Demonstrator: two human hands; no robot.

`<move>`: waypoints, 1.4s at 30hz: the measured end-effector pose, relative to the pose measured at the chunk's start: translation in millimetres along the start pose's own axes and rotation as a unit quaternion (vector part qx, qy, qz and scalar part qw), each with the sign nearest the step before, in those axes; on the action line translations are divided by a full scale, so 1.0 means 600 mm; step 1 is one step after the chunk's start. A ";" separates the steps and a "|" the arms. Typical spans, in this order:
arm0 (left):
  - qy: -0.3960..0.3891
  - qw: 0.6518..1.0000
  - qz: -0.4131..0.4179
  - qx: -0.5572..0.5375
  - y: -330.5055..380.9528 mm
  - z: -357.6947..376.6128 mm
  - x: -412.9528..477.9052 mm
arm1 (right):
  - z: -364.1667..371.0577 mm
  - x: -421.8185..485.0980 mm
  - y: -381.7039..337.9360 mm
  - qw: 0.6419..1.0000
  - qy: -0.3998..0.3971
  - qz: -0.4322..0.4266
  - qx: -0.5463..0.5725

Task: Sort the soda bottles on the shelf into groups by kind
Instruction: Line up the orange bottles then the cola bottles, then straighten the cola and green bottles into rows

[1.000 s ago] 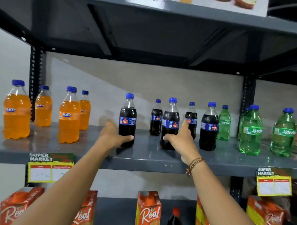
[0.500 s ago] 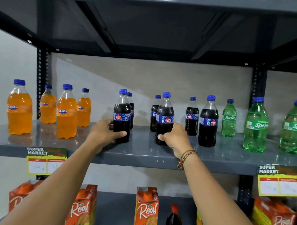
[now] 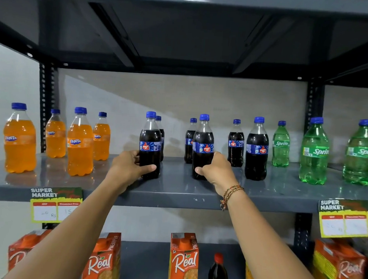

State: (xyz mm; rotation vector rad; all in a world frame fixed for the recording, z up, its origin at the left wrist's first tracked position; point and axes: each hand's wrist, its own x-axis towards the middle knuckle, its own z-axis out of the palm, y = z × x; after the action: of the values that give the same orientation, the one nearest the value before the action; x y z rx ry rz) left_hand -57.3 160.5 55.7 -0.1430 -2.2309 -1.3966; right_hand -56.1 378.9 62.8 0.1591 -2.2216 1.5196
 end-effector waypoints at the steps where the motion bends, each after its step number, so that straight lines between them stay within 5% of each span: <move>1: -0.003 1.000 0.001 0.004 0.001 0.000 -0.001 | 0.000 -0.001 0.000 1.000 0.002 0.002 0.003; 7: 0.057 0.997 0.029 0.039 0.018 0.005 -0.016 | -0.004 -0.009 0.002 0.998 0.026 -0.005 0.060; 10: 0.209 0.964 0.159 0.048 0.037 0.015 -0.044 | -0.014 -0.018 0.007 0.992 0.090 -0.064 0.068; 13: 0.277 0.913 0.299 0.035 0.073 0.045 -0.079 | -0.043 -0.027 0.012 0.972 0.166 -0.143 0.084; 18: 0.209 0.906 0.362 -0.073 0.175 0.163 -0.113 | -0.164 -0.022 0.038 0.908 0.338 -0.246 -0.011; 21: 0.128 0.931 0.318 -0.128 0.221 0.241 -0.122 | -0.251 0.001 0.070 0.887 0.415 -0.148 -0.137; 25: 0.084 0.963 0.213 -0.144 0.249 0.327 -0.109 | -0.346 0.028 0.109 0.944 0.293 0.019 -0.152; 30: -0.027 0.998 0.060 -0.024 0.242 0.391 -0.092 | -0.415 0.041 0.147 0.992 0.099 0.030 -0.067; 42: -0.031 0.997 0.017 0.073 0.234 0.408 -0.068 | -0.426 0.069 0.172 0.999 0.026 0.012 0.020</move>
State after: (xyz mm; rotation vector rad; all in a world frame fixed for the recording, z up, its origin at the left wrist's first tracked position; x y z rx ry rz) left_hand -60.8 445.1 65.8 -0.1768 -2.3603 -1.2220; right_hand -53.0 657.7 67.7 0.1038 -2.1610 1.5649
